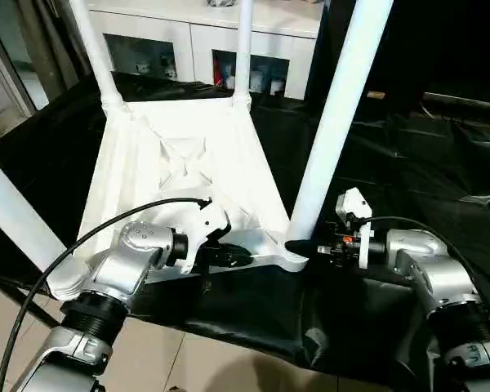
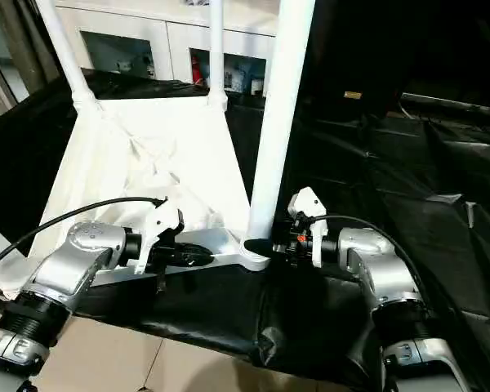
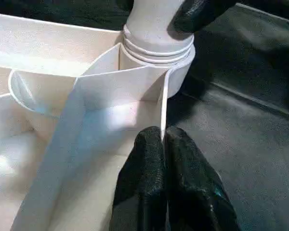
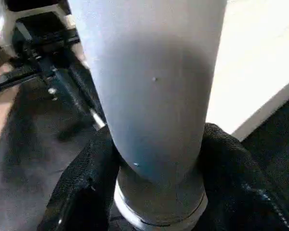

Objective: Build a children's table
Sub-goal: Rotate leg to tighten

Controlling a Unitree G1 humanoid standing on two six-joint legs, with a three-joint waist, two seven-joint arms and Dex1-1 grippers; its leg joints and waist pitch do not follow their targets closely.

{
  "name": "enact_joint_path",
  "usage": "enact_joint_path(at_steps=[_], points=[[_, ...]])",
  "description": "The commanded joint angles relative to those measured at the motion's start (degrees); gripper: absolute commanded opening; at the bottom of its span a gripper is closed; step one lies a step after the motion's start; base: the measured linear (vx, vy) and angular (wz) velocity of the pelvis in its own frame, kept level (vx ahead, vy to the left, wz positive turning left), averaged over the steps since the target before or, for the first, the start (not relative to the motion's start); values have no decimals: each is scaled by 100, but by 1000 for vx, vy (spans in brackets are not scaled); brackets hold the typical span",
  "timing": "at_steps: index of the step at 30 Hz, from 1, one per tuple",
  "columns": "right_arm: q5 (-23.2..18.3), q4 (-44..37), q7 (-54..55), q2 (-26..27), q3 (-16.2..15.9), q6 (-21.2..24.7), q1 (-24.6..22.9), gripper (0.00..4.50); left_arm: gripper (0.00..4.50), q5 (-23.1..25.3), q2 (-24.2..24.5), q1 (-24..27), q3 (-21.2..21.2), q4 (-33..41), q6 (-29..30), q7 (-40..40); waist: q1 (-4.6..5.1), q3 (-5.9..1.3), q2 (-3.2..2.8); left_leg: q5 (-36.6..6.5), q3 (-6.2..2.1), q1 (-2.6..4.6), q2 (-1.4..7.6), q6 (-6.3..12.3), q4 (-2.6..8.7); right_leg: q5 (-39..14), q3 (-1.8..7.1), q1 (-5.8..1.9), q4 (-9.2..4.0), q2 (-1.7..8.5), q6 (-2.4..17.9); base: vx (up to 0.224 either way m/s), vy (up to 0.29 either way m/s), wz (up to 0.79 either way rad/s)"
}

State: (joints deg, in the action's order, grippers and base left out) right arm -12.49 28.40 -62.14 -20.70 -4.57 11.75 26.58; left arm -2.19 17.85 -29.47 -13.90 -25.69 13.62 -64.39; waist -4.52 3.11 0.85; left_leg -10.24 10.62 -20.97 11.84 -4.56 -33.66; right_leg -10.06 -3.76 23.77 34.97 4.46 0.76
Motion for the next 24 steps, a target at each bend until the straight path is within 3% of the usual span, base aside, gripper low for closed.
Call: enact_joint_path(at_steps=[1, 4, 7, 8, 12, 19, 21, 24], points=[[187, 300, 666, 272, -8, 90, -89, 209, 0, -60, -360, -229, 147, -159, -171, 518, -4, -360, 113, -1057, -23, 31, 114, 288, 369, -1675, 235, -314, -460, 344, 1043, 0, 0, 0], [345, 522, 1574, 598, 125, 60, -60, 205, 0, 106, -599, -406, 166, -425, -174, 1050, 28, -342, 107, -1228, -32, 46, 95, 165, 379, -2286, 228, -290, -540, 353, 806, 0, 0, 0], [419, 587, 2145, 825, 202, 109, -59, 203, 0, 199, -782, -523, 178, -582, -146, 1416, 59, -333, 114, -1292, -42, 50, 83, 149, 386, -2558, 218, -279, -578, 351, 671, 0, 0, 0], [461, 602, 2622, 1031, 277, 192, -47, 202, 0, 270, -946, -645, 187, -743, -122, 1750, 79, -331, 70, -1363, -51, 59, 85, 131, 389, -2633, 220, -272, -600, 351, 640, 0, 0, 0], [602, 641, 3267, 1321, 340, 203, -2, 200, 0, 351, -1148, -811, 162, -961, -173, 2063, 115, -323, 79, -1670, -75, 96, 75, 66, 413, -2892, 196, -253, -639, 344, 548, 0, 0, 0], [478, 389, 2988, 1436, 241, 74, -84, 199, 0, 351, -1144, -837, 135, -1057, -339, 2004, 108, -335, 59, -1660, -72, 77, 85, 147, 425, -2503, 219, -272, -614, 343, 670, 0, 0, 0], [414, 364, 2918, 1432, 266, 76, -81, 268, 0, 339, -1110, -837, 144, -1085, -393, 1974, 106, -343, 59, -1593, -70, 66, 89, 161, 425, -2402, 225, -283, -597, 345, 698, 0, 0, 0], [333, 283, 2666, 1354, 264, 127, -71, 280, 0, 264, -1016, -798, 140, -1053, -487, 1776, 103, -340, 55, -1587, -69, 66, 95, 188, 426, -2336, 226, -290, -590, 351, 753, 0, 0, 0]])
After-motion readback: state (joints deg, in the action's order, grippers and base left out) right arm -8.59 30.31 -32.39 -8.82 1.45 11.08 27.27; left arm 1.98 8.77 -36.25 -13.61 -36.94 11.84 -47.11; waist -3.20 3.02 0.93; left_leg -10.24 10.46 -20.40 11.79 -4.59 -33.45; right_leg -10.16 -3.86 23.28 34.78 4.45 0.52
